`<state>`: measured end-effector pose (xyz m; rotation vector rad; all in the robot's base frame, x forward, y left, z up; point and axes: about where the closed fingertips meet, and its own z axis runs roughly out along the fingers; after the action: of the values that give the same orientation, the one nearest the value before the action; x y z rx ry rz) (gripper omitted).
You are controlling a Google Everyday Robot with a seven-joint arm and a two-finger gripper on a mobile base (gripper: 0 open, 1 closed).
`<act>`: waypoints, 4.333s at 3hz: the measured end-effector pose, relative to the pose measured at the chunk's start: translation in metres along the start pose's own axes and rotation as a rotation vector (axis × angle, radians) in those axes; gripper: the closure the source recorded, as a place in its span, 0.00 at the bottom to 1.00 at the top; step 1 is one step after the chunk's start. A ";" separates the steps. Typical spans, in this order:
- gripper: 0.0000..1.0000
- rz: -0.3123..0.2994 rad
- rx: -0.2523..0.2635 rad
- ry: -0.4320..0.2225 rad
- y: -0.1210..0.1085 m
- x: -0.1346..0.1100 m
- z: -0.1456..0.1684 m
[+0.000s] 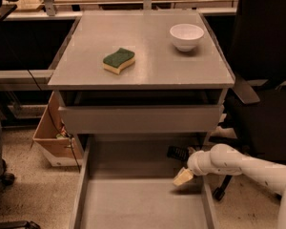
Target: Pick rxbar chocolate from middle drawer and place on counter
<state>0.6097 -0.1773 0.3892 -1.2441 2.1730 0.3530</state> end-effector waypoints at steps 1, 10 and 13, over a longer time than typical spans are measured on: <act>0.00 0.026 0.028 0.018 0.012 0.003 0.010; 1.00 0.113 0.084 0.075 -0.042 0.000 0.037; 1.00 0.034 -0.210 -0.006 0.074 -0.036 -0.053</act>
Offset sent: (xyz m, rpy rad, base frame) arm 0.0107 0.0058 -0.0205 -0.0217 -0.0158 -0.1177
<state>0.5412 -0.1403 0.4483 -1.3165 2.1981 0.6122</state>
